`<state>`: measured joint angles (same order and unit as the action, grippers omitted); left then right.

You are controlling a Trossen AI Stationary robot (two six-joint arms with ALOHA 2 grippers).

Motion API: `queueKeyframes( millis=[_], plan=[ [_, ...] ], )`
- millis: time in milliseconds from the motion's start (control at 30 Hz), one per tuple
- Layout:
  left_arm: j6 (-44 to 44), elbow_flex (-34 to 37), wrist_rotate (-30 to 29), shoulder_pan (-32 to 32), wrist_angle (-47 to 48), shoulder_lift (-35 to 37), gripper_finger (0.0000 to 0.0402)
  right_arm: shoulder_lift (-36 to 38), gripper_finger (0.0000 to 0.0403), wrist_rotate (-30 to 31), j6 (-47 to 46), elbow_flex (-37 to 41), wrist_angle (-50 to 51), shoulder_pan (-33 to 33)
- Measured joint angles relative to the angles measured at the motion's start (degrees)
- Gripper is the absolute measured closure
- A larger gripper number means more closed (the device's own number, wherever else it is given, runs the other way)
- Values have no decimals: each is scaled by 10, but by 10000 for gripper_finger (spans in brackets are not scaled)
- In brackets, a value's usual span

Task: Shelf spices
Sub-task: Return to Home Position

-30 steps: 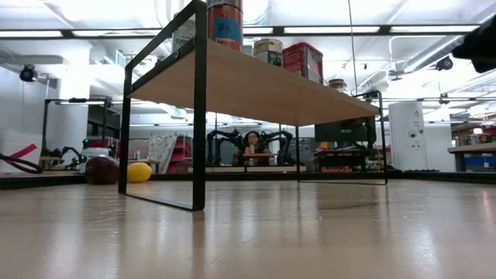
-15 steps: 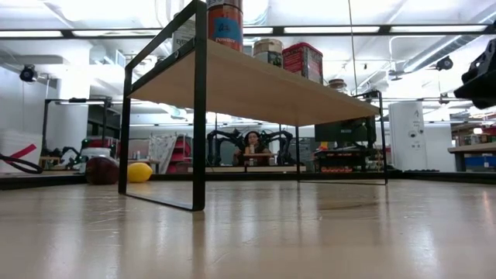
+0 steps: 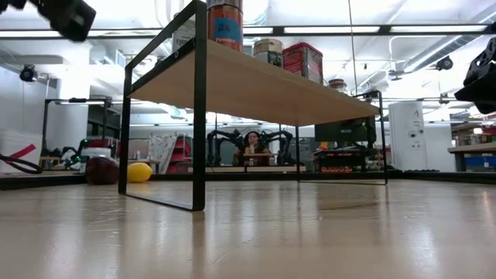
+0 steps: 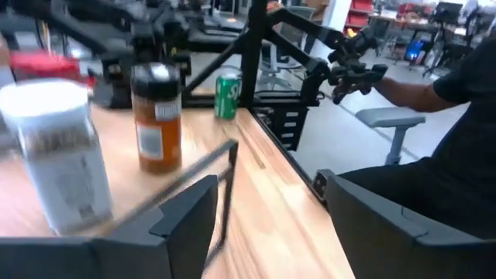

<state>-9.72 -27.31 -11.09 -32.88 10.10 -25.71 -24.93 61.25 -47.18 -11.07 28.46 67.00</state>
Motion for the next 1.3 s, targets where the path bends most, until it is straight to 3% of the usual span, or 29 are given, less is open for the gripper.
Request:
queueKeyframes(
  millis=[100,400,600,767,1100,1300],
  plan=[
    [-33,30,0,0,-16,12,167,0,204,24,-28,0,0,0],
    [21,137,0,0,-152,48,172,0,204,217,-125,14,0,0],
    [33,149,47,0,-153,79,181,-1,204,238,-138,29,-9,0],
    [59,150,74,0,-152,92,187,-1,204,273,-219,29,-9,0],
    [46,175,106,0,-158,127,183,-3,204,273,-207,30,-13,0],
    [63,181,106,0,-161,160,173,-2,204,246,-302,2,-14,0]
  ],
)
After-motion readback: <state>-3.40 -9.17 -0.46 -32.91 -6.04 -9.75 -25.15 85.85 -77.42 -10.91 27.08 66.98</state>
